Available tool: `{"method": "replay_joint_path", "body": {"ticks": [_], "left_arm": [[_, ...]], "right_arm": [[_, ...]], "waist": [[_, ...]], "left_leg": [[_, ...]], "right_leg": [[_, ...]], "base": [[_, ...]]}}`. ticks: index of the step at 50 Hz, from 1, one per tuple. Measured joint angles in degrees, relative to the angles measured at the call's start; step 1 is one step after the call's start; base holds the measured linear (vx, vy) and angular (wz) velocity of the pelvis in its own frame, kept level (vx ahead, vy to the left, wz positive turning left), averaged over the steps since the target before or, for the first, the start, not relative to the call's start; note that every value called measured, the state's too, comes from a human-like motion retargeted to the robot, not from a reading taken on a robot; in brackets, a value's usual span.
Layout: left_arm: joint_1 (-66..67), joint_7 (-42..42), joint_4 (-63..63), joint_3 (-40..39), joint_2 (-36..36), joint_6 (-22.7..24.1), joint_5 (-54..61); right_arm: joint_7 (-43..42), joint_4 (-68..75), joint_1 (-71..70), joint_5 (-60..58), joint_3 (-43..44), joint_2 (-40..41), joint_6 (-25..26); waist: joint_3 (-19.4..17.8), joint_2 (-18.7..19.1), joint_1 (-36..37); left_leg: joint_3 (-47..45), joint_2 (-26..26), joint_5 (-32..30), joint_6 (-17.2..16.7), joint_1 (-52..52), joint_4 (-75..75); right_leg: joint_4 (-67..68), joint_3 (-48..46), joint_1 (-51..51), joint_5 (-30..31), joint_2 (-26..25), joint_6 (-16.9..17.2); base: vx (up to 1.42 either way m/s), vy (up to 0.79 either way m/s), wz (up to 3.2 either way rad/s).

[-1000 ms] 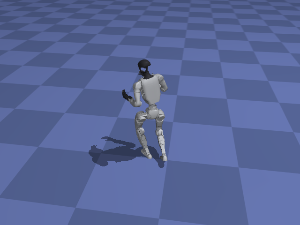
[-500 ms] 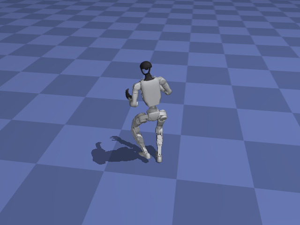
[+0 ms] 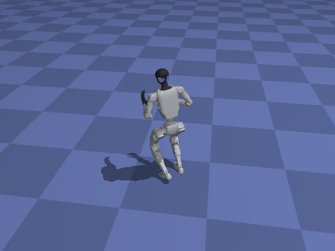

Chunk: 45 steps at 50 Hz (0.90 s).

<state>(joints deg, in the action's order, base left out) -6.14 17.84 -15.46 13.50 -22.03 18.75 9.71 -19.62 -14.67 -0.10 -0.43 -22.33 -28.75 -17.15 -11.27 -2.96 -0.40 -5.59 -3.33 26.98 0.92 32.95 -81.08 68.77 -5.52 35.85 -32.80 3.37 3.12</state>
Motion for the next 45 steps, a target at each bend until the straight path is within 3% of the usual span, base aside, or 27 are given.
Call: {"method": "replay_joint_path", "body": {"ticks": [3,5,8,12,16,20,25,30,32,35,38,42,45], "left_arm": [[1.78,-0.95,4.70,0.56,0.80,-2.61,0.05],[2.75,-1.58,8.97,0.72,1.07,-4.07,0.06],[5.51,-3.37,12.55,1.04,0.60,-4.80,0.33],[7.87,-3.55,12.50,2.29,0.29,-5.05,-0.22],[6.34,-0.54,9.58,2.82,0.98,-4.76,-2.88],[0.80,4.20,5.88,2.72,0.86,-4.11,-8.08],[-1.53,6.47,3.06,2.77,1.43,-2.15,-7.77],[5.17,4.76,6.34,3.53,1.64,-0.21,-5.65],[8.30,3.77,8.72,3.47,1.60,-0.55,-5.12],[12.54,2.78,11.83,2.12,1.38,-0.98,-5.08],[15.80,2.49,14.16,0.32,1.74,-1.08,-5.58],[17.68,1.93,15.27,0.25,2.84,-1.47,-6.17],[16.71,2.72,13.97,0.67,2.89,-2.11,-7.06]], "right_arm": [[-2.25,0.35,-7.54,-1.48,-0.98,-1.16,1.39],[-3.23,1.38,-13.62,-1.16,-1.59,-1.35,1.56],[-3.26,1.89,-17.11,1.29,-2.32,-0.99,0.64],[-2.18,3.45,-15.27,1.43,-3.60,-1.43,-0.39],[-1.12,5.56,-10.42,0.77,-4.50,-1.39,-0.23],[-0.69,7.11,-4.78,-0.14,-3.23,-0.37,-0.13],[-1.37,5.19,-0.16,-0.49,-0.39,1.01,-0.89],[-3.66,2.98,-2.05,-1.58,0.75,2.64,-0.59],[-4.98,2.55,-4.23,-2.42,1.23,2.92,-0.29],[-7.48,1.75,-8.12,-4.05,2.55,2.68,-0.19],[-9.20,2.26,-9.60,-4.07,3.46,2.47,-0.62],[-7.60,6.07,-7.40,-4.57,1.63,1.87,-1.27],[-5.56,9.12,-5.35,-5.33,-0.31,0.47,-1.28]], "waist": [[-1.72,-0.43,4.37],[-2.86,-1.00,6.66],[-1.88,-2.75,8.81],[0.83,-5.94,6.96],[1.19,-8.10,3.59],[-0.57,-8.49,0.15],[-0.95,-6.53,-3.29],[0.13,-3.36,-2.16],[-0.06,-1.95,0.15],[-0.64,-0.90,3.65],[-0.79,-0.81,5.88],[0.71,-2.17,3.86],[1.31,-3.31,0.60]], "left_leg": [[0.85,-3.37,0.77,1.81,5.77,-9.84],[0.53,-4.12,1.94,2.86,8.89,-9.05],[-2.52,-2.02,1.35,2.17,9.82,3.58],[-7.74,5.40,-3.94,0.18,6.19,21.31],[-9.48,11.39,-0.89,3.40,1.97,23.81],[-8.26,15.56,4.58,6.45,-1.97,22.36],[-5.74,14.82,3.78,5.87,-4.53,22.82],[-0.98,11.47,-6.02,-1.13,0.27,15.65],[-0.15,8.31,-7.93,-2.48,3.06,9.13],[-0.90,2.31,-8.25,-1.29,6.14,0.89],[-1.96,-0.04,-7.33,-0.43,6.15,2.53],[-5.05,4.47,-12.22,-2.29,2.03,14.54],[-6.12,9.60,-12.36,-2.23,-2.15,21.28]], "right_leg": [[2.98,-2.33,-2.19,-6.90,-0.35,-3.23],[2.97,-3.33,-3.72,-8.70,-0.17,-3.67],[-0.79,-4.98,-5.70,-5.94,2.38,-2.13],[-0.04,-4.16,-5.75,-1.12,7.54,2.52],[14.52,-3.86,-3.16,4.47,15.65,3.48],[28.68,0.12,1.29,8.52,19.77,2.76],[24.95,2.18,5.12,7.58,17.60,1.21],[9.15,2.66,2.93,10.42,8.04,3.69],[5.82,1.78,0.98,9.05,4.99,2.81],[2.79,0.28,-1.66,3.11,2.03,0.73],[0.65,-0.60,-2.82,2.96,1.26,0.41],[2.84,1.44,-0.25,14.83,3.61,5.17],[8.43,3.24,2.68,17.23,6.88,6.11]], "base": [[0.34,-0.15,0.25],[0.36,-0.11,0.09],[0.39,-0.05,0.07],[0.38,0.00,0.37],[0.30,0.02,0.33],[0.23,0.03,0.41],[0.18,-0.02,0.38],[0.10,-0.10,0.34],[0.05,-0.11,0.13],[0.04,-0.11,0.01],[0.05,-0.08,-0.03],[0.02,-0.01,0.28],[0.01,0.02,0.41]]}}
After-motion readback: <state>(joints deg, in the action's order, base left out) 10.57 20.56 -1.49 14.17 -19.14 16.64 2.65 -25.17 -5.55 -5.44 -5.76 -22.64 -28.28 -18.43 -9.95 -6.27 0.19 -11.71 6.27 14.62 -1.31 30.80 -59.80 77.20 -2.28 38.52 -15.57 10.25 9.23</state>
